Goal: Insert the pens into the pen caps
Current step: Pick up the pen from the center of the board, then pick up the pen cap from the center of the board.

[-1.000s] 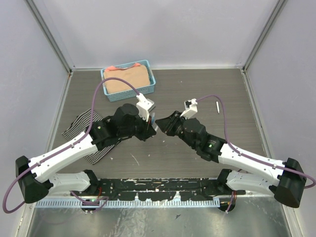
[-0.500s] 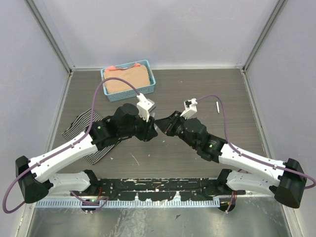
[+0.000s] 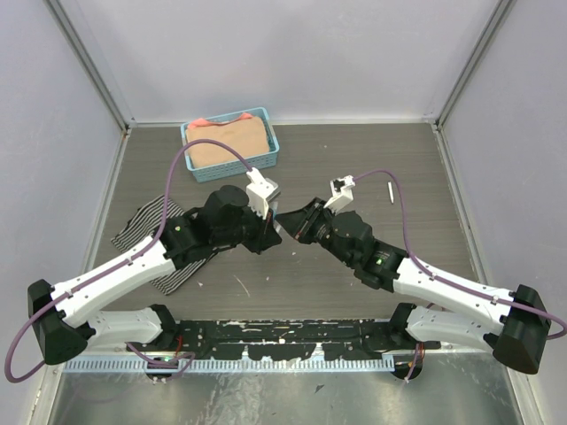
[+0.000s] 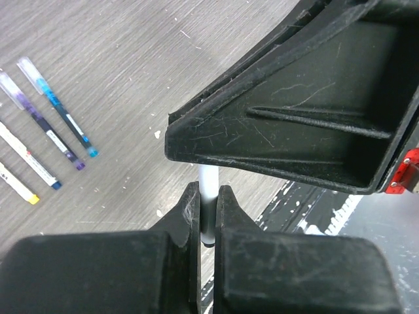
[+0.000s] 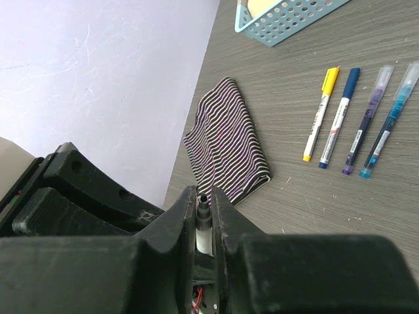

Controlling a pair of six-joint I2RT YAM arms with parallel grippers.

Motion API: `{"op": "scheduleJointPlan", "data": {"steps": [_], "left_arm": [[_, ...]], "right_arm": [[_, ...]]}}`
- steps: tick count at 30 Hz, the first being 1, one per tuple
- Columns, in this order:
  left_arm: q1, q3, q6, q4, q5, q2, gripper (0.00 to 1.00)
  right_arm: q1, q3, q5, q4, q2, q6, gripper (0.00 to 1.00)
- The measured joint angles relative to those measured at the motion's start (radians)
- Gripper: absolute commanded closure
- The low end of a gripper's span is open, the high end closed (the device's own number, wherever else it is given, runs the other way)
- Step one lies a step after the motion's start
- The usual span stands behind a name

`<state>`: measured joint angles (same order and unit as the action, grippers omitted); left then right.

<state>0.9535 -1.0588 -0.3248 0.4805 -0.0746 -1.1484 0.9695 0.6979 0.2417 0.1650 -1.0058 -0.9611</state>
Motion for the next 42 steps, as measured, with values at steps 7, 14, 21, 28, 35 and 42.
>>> {"op": "scheduleJointPlan", "data": {"steps": [7,14,21,28,35,42], "left_arm": [[0.001,0.0,0.003,0.002,0.003,-0.001,1.0],[0.001,-0.025,0.014,0.043,0.014,-0.035,1.0],[-0.06,-0.054,0.032,0.103,0.016,-0.084,1.0],[-0.177,-0.074,0.052,0.176,-0.01,-0.129,1.0],[-0.239,-0.074,0.074,0.236,-0.044,-0.168,1.0],[-0.27,-0.098,0.073,0.29,-0.036,-0.225,1.0]], "right_arm": [[0.0,0.039,0.024,-0.067,0.003,0.028,0.49],[0.003,0.097,0.165,-0.272,0.095,0.13,0.45],[-0.044,0.34,0.272,-0.603,0.003,0.288,0.4],[-0.333,0.502,0.056,-0.736,-0.257,0.454,0.17],[-0.56,0.577,-0.131,-0.776,-0.547,0.58,0.41],[-0.615,0.678,-0.212,-0.764,-0.74,0.652,0.36]]}}
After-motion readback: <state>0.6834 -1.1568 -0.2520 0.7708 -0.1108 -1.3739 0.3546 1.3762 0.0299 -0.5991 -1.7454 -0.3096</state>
